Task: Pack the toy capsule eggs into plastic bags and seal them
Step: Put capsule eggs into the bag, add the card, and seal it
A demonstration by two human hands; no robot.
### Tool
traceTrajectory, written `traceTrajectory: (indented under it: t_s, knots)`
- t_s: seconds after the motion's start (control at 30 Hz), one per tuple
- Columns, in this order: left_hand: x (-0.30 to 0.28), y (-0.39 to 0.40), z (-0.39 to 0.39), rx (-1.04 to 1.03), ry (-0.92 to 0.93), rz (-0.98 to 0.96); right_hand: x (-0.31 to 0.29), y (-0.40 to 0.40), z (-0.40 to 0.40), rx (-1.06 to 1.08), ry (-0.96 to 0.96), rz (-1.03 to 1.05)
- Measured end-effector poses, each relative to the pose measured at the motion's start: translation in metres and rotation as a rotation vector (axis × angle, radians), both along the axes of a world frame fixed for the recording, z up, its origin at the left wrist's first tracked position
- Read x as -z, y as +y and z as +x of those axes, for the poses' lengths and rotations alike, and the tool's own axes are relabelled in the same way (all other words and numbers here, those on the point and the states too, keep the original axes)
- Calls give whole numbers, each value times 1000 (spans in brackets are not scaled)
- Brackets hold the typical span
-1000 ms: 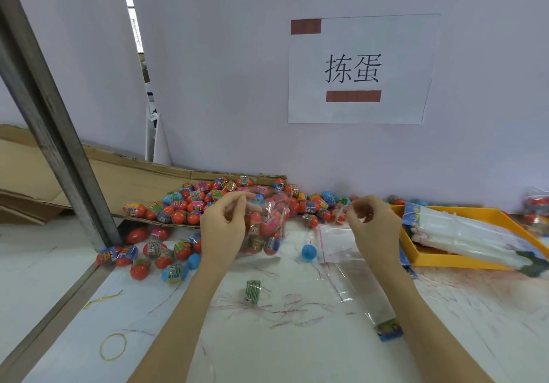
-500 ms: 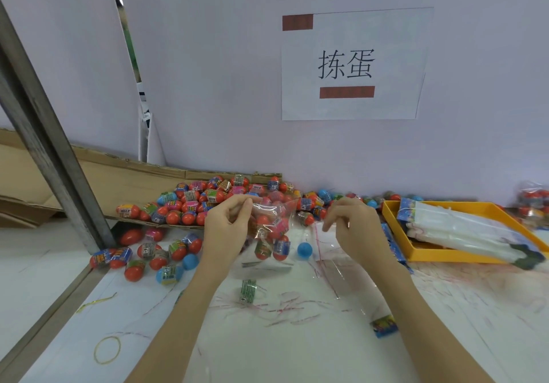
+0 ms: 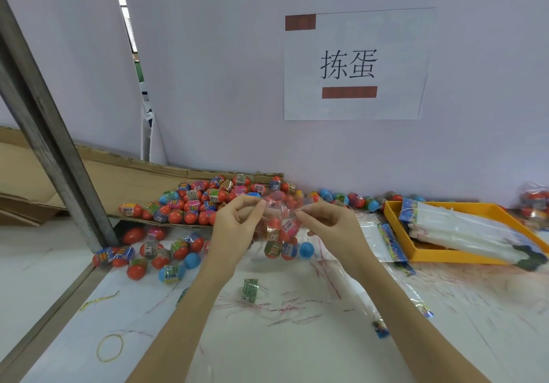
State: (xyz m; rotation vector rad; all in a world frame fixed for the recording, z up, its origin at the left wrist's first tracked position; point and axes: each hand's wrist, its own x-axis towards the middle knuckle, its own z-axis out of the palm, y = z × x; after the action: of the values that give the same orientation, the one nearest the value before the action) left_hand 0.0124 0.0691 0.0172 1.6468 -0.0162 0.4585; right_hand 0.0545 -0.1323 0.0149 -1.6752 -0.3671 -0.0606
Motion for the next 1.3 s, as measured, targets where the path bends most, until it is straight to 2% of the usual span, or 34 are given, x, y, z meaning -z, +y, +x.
traceTrajectory:
  t_s: [0.27,0.67,1.1,1.3]
  knots:
    - [6,14,5,84,66,-218,-3,-5,2,46,25,39]
    - [2,28,1,184,35,-60,-9,-14,0,-4,12,49]
    - [3,38,3,217,39,-48,-13,-21,-1,-127,-19,31]
    - [4,39,3,194,18,20,-12,-21,-1,-120,-41,8]
